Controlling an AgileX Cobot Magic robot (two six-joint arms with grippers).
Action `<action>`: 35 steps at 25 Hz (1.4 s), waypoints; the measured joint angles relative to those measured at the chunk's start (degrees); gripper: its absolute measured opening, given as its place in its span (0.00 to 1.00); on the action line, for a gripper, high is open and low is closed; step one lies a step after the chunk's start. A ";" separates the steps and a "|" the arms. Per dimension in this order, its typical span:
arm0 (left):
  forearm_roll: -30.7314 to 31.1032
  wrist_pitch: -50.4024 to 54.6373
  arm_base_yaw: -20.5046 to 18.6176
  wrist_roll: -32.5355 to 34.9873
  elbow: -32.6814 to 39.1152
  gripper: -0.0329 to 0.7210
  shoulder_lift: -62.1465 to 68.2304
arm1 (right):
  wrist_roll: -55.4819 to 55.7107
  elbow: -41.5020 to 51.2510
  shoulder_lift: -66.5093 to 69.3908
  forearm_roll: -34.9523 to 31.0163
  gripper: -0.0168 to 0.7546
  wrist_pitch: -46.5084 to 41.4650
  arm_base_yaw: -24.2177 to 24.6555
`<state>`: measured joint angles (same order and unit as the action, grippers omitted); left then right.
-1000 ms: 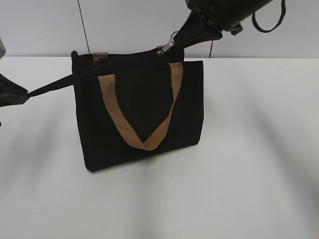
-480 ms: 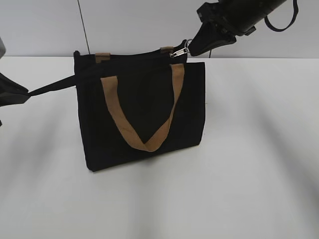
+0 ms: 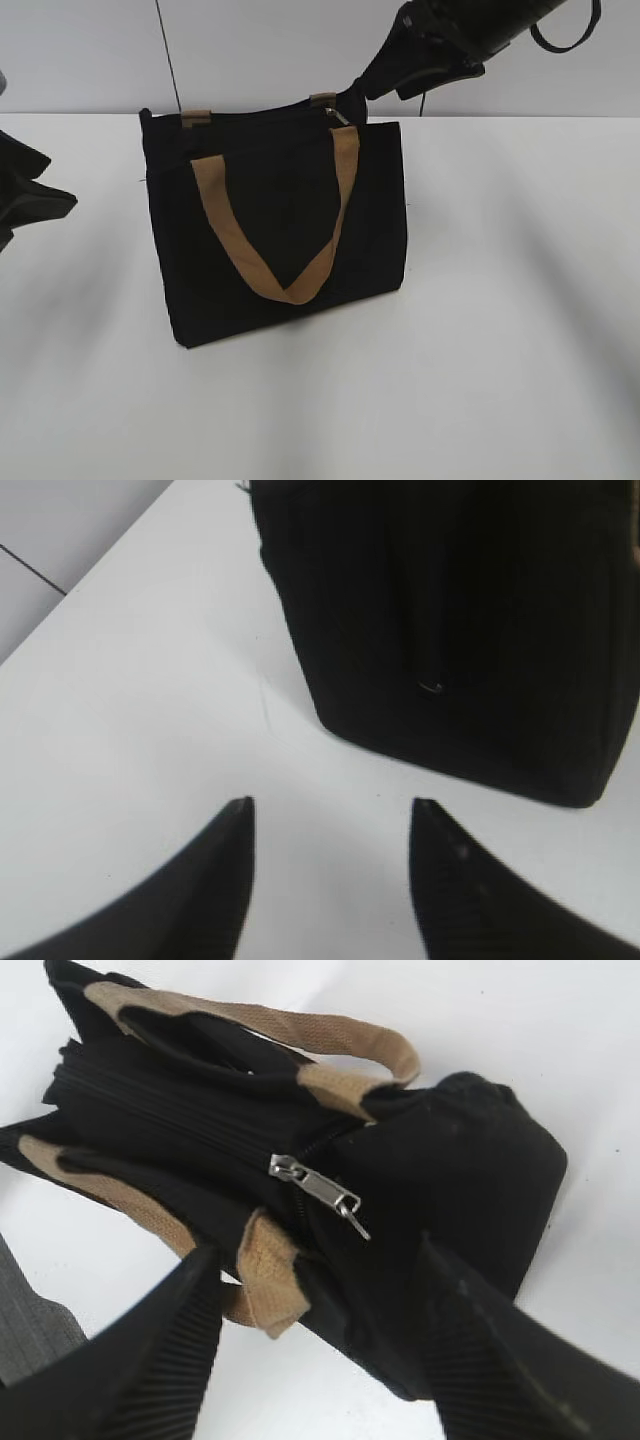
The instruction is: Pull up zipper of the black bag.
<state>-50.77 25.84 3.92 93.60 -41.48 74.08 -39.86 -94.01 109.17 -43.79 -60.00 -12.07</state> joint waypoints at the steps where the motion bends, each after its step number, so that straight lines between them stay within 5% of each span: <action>1: -0.77 0.31 0.00 0.00 0.00 0.66 0.00 | -0.11 0.00 -0.58 0.00 0.62 0.00 0.00; 5: -8.23 0.55 0.00 0.00 0.00 0.84 0.00 | -0.17 0.00 -3.62 1.13 0.62 -0.51 0.00; 8: -14.20 1.15 0.00 -0.06 0.00 0.85 -0.25 | -0.21 0.00 -6.07 5.24 0.62 -2.28 0.00; 11: -13.77 4.22 0.00 -3.01 -1.56 0.82 -0.25 | -0.31 0.00 -8.35 11.76 0.62 -4.22 0.00; 16: 1.19 8.65 0.00 -19.42 -8.73 0.73 -0.34 | 1.48 0.00 -12.29 25.55 0.62 -6.52 0.00; 26: 48.78 26.58 0.00 -73.80 -26.93 0.71 1.22 | 13.59 -0.09 -18.54 41.69 0.62 -8.93 0.07; 29: 53.60 30.97 -0.05 -82.09 -30.71 0.71 1.49 | 18.89 -0.09 -20.17 42.91 0.62 -9.24 0.23; 35: 53.40 35.82 -0.05 -85.95 -33.09 0.70 1.49 | 22.69 -0.09 -23.38 42.50 0.62 -9.52 6.24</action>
<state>2.63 61.66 3.88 7.66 -74.57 75.56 -17.17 -94.10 85.79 -1.29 -69.52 -5.83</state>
